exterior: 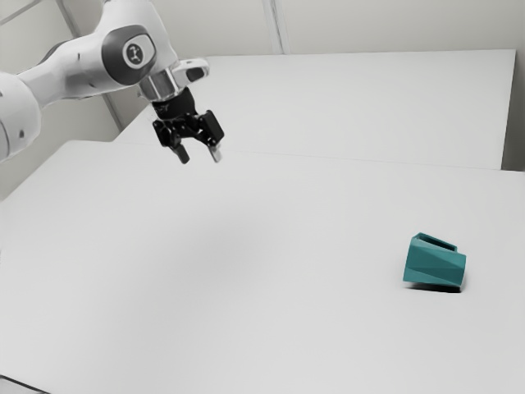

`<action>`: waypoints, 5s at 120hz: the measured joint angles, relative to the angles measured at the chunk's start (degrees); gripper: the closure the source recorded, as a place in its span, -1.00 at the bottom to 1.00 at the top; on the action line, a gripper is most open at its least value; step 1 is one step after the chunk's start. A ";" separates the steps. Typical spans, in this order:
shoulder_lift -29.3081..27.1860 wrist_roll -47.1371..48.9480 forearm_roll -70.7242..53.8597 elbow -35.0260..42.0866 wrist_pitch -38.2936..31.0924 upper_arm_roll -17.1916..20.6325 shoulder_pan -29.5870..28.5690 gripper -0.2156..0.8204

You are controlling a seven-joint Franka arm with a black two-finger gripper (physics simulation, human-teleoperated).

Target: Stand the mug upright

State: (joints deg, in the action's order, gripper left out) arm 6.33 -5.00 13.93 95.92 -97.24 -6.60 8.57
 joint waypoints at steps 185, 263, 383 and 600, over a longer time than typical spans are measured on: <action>23.95 -25.97 53.67 3.82 -39.50 11.60 17.21 -0.58; 27.92 -28.69 56.58 -0.24 -39.84 11.57 19.95 -0.49; 22.39 -29.13 53.84 0.65 -40.06 11.23 20.26 0.90; -8.95 5.15 -15.68 32.26 -24.83 4.40 3.50 0.93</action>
State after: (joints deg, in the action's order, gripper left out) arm -2.63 0.15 -1.75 128.18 -122.08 -2.20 12.07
